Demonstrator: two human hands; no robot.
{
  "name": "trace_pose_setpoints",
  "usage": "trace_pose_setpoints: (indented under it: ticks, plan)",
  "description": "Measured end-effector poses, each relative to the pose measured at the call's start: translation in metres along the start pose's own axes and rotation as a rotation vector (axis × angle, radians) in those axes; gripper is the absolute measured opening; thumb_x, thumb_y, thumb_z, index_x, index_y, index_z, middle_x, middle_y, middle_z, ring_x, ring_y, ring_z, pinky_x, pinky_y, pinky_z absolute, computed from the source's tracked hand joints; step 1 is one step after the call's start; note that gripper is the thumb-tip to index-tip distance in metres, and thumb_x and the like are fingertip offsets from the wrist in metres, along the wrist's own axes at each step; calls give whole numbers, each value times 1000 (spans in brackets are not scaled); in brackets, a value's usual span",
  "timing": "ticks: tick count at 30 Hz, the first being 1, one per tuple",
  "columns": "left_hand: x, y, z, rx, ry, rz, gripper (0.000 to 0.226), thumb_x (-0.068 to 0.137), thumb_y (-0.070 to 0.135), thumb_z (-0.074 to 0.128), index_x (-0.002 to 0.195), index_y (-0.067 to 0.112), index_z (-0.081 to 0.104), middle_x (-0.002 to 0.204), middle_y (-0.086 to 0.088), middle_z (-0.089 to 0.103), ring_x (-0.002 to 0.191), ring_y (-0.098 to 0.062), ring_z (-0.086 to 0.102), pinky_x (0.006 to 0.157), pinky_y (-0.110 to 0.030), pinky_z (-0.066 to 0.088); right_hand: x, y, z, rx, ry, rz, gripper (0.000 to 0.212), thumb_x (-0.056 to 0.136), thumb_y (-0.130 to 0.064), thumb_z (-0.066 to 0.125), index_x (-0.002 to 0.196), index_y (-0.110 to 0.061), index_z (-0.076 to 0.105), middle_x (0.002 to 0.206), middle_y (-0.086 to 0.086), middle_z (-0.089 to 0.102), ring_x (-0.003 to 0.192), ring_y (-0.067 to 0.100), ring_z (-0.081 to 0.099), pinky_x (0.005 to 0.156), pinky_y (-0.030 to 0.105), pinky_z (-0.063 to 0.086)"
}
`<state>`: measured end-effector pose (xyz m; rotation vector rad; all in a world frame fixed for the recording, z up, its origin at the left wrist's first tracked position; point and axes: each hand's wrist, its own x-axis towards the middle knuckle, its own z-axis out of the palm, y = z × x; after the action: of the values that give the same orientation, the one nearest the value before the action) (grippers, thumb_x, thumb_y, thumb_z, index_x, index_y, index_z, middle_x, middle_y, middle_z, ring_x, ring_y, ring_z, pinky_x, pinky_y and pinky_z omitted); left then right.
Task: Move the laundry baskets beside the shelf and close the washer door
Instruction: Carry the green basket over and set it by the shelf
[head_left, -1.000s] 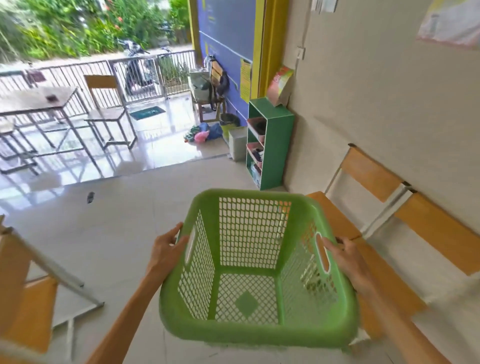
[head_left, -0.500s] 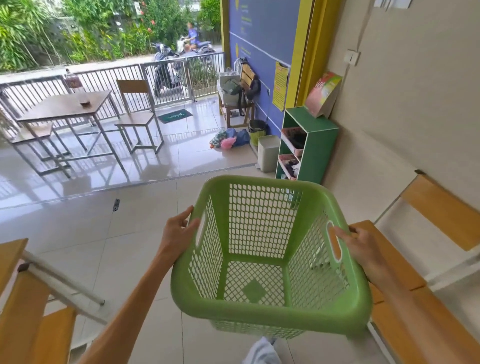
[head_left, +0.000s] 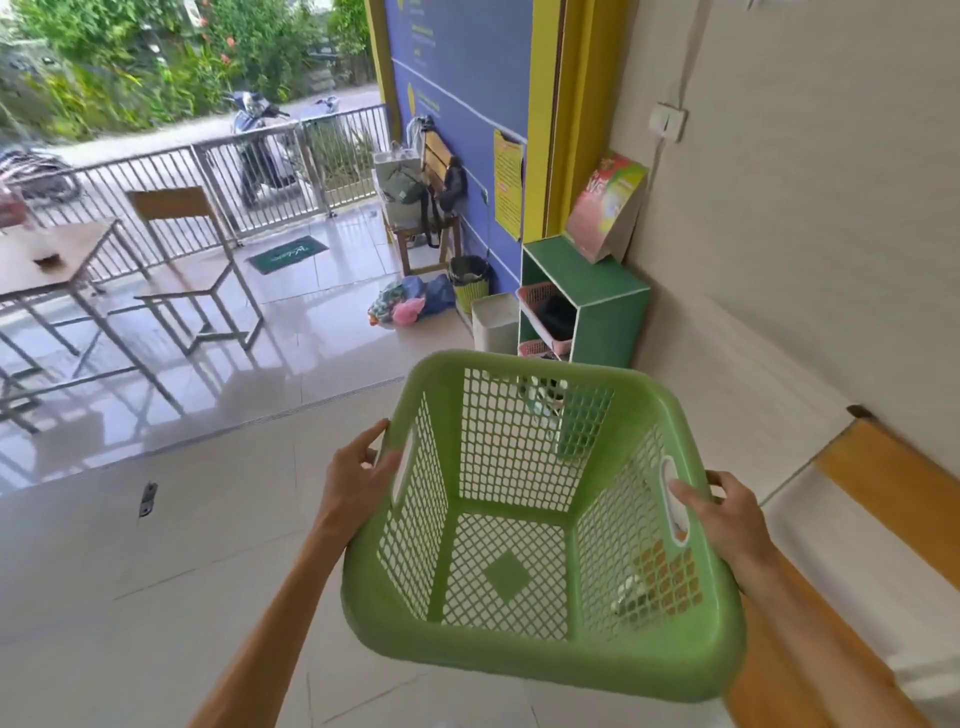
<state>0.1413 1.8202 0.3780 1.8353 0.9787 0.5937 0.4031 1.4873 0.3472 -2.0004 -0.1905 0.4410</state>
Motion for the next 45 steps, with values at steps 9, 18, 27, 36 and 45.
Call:
trace_pose_setpoints:
  ticks: [9, 18, 27, 36, 45]
  plan:
    - [209, 24, 131, 93, -267, 74, 49, 94, 19, 65, 142, 24, 55, 82, -7, 70, 75, -31, 71, 70, -50, 62, 127, 7, -3, -4, 237, 153, 33, 85, -46, 72, 109, -27, 59, 86, -13, 68, 64, 10, 70, 43, 21, 47]
    - [413, 54, 289, 248, -730, 176, 66, 88, 5, 68, 144, 33, 49, 91, -1, 69, 72, -21, 70, 68, -42, 64, 223, 31, 28, 130, 512, 428, 35, 85, -43, 72, 114, -27, 58, 94, -4, 70, 75, 19, 72, 60, 37, 59]
    - [499, 54, 462, 498, -1059, 218, 79, 85, -7, 60, 153, 25, 36, 95, -6, 70, 66, -19, 70, 48, -28, 59, 287, 94, 46, 207, 486, 721, 40, 92, -30, 66, 129, -21, 55, 103, -4, 69, 84, 19, 74, 76, 46, 63]
    - [540, -61, 628, 729, -1076, 168, 77, 85, 0, 53, 155, 25, 34, 131, -10, 64, 98, -29, 67, 82, -43, 60, 412, 218, 82, 113, 428, 938, 39, 92, -8, 57, 131, -14, 55, 110, 8, 68, 90, 26, 69, 74, 41, 60]
    - [568, -183, 709, 643, -1146, 3, 69, 85, 7, 60, 149, 25, 40, 114, -12, 68, 95, -34, 68, 73, -45, 61, 489, 333, 135, 100, 445, 1112, 37, 90, 10, 54, 124, -4, 56, 112, 16, 66, 95, 31, 68, 79, 43, 61]
